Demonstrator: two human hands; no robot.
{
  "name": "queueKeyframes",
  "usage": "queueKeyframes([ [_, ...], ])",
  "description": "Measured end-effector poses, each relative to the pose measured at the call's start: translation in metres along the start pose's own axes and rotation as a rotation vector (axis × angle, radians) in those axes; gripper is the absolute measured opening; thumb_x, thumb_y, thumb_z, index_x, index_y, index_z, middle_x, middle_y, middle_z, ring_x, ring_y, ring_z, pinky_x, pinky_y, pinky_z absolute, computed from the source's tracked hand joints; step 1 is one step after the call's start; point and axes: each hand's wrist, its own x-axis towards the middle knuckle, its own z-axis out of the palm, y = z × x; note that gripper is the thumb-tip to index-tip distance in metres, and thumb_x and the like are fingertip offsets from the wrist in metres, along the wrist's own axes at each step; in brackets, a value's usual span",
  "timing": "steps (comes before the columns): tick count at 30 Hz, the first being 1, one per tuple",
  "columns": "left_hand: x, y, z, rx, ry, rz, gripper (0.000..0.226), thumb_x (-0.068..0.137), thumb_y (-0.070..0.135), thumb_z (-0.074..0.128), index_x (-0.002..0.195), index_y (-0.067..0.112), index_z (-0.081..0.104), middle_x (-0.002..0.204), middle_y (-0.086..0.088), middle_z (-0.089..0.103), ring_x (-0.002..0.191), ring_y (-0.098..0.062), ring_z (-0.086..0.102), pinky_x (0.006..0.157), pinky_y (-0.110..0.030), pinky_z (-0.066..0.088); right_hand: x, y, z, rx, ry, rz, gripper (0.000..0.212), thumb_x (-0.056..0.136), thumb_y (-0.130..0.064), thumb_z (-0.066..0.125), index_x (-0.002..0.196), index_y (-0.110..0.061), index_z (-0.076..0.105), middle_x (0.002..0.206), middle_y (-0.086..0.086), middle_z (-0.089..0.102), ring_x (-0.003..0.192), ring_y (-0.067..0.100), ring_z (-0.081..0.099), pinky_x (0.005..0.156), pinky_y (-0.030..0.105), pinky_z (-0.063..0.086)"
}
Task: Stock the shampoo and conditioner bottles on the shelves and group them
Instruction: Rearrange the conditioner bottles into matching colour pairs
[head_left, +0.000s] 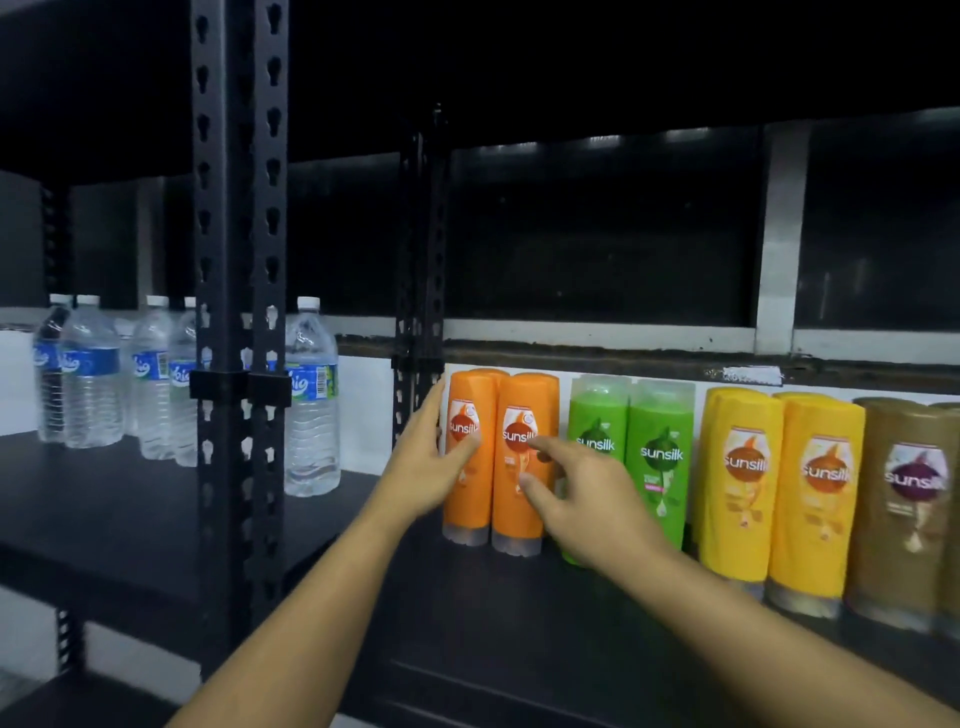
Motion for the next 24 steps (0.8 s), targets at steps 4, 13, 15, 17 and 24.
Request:
queueKeyframes([
  [4,-0.02,-0.027,0.006,-0.034,-0.068,-0.083,0.062,0.097,0.044,0.067,0.136,0.066,0.024,0.125,0.031,0.053,0.119,-0.002,0.058,0.105,-0.041,0.051,-0.017,0.005,0.043,0.158,-0.011,0.271,0.062,0.09,-0.042,0.071,0.145,-0.021,0.05,0.128,0.001,0.067,0.11,0.021,0.067,0.095,0.035,0.054],
  [13,-0.028,-0.047,0.003,0.087,-0.24,-0.091,0.076,0.099,0.036,0.065,0.158,0.044,0.018,0.146,0.008,0.055,0.128,-0.016,0.059,0.108,-0.048,0.05,-0.014,0.015,0.077,0.152,-0.017,0.406,0.057,0.082,-0.04,0.078,0.128,-0.019,0.052,0.114,0.005,0.071,0.103,0.03,0.069,0.089,0.045,0.056],
  [15,-0.027,-0.048,0.003,0.107,-0.242,-0.1,0.075,0.1,0.033,0.065,0.157,0.043,0.018,0.145,0.006,0.055,0.127,-0.021,0.061,0.107,-0.051,0.051,-0.01,0.014,0.079,0.105,-0.009,0.404,0.058,0.082,-0.039,0.079,0.128,-0.017,0.05,0.118,0.008,0.07,0.107,0.032,0.067,0.09,0.044,0.056],
  [17,-0.027,-0.049,0.003,0.125,-0.239,-0.107,0.075,0.1,0.032,0.065,0.157,0.043,0.018,0.144,0.006,0.054,0.126,-0.022,0.061,0.107,-0.05,0.051,-0.008,0.013,0.08,0.076,0.003,0.401,0.059,0.083,-0.038,0.079,0.128,-0.017,0.048,0.12,0.008,0.069,0.108,0.033,0.067,0.089,0.043,0.055],
  [24,-0.026,-0.049,0.005,0.126,-0.245,-0.11,0.076,0.1,0.03,0.064,0.159,0.039,0.017,0.144,0.008,0.051,0.132,-0.021,0.056,0.106,-0.041,0.048,-0.009,0.016,0.087,0.004,0.05,0.386,0.051,0.089,-0.029,0.073,0.128,-0.017,0.044,0.115,0.012,0.069,0.103,0.037,0.067,0.086,0.047,0.055],
])
